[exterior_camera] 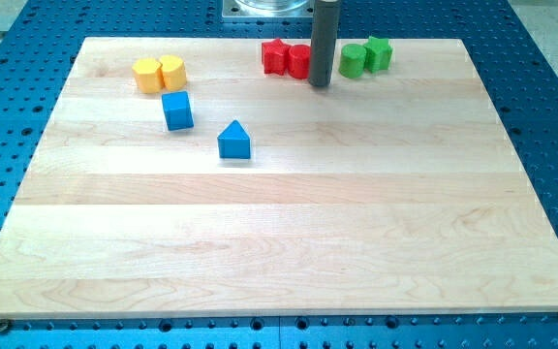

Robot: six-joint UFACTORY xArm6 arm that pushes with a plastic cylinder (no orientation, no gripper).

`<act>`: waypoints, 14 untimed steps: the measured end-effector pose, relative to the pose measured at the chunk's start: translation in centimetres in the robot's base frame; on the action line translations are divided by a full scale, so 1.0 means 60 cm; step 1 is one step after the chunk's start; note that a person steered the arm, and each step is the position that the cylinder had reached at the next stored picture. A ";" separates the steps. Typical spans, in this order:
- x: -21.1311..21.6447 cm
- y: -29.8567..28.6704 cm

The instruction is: Keep triangle towards bottom right corner

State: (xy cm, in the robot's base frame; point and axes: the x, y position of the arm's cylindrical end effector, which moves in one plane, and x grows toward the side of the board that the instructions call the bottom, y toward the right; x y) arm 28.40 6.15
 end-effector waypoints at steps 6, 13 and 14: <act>0.293 0.004; 0.226 -0.262; 0.243 -0.101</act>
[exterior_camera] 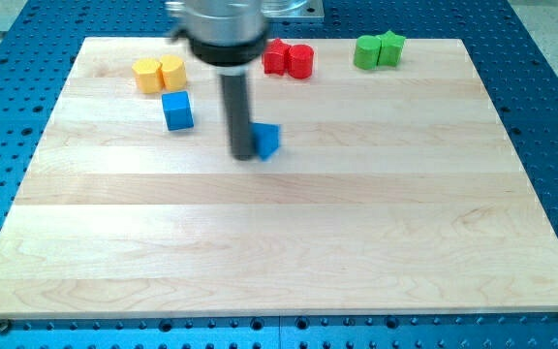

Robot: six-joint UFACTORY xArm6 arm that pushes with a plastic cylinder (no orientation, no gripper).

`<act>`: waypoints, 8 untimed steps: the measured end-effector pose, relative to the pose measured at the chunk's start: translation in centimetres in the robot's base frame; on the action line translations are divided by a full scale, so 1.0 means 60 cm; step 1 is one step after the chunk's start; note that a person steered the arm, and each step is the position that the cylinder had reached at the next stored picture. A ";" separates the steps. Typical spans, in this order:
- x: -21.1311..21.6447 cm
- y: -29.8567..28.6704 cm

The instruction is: Keep triangle towards bottom right corner

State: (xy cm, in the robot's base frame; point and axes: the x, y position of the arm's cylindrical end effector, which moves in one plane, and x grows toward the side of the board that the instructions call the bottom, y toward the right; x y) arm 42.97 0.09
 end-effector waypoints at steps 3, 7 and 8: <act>-0.059 0.025; -0.016 0.312; 0.109 0.288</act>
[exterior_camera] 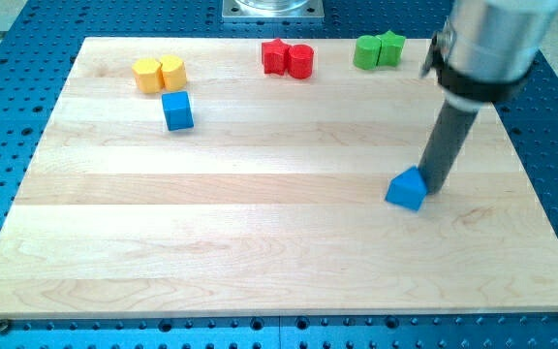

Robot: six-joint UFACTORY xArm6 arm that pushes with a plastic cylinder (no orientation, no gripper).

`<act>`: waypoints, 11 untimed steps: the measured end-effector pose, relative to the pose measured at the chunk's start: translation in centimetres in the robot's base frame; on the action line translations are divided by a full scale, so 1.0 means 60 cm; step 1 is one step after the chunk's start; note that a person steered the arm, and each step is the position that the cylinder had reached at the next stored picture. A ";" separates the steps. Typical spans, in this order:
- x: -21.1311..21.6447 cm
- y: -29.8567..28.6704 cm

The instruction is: Keep triangle towards bottom right corner

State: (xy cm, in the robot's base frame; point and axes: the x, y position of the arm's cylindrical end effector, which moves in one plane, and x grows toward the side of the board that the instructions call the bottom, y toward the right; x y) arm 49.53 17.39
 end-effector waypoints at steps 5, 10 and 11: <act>0.051 -0.099; 0.165 0.181; 0.204 0.111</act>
State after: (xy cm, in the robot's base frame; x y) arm 61.79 24.06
